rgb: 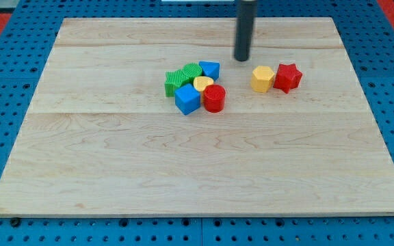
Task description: Push the yellow hexagon and red star towards the group of blocks
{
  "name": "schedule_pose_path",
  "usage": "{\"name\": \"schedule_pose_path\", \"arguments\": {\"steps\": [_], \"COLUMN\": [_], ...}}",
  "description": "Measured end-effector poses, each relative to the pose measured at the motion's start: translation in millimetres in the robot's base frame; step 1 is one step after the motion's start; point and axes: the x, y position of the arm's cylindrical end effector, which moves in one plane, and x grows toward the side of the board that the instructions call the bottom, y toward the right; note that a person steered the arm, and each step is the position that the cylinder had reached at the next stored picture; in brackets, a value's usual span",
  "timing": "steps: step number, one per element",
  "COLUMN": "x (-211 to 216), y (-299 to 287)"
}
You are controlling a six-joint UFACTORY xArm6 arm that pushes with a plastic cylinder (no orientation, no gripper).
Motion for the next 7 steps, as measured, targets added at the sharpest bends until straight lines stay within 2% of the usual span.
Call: {"name": "schedule_pose_path", "arguments": {"steps": [1,3,4,6,7], "x": [0.8,28.5,54.3,65.0,65.0], "y": [82.0,100.7,83.8,37.9,35.9]}}
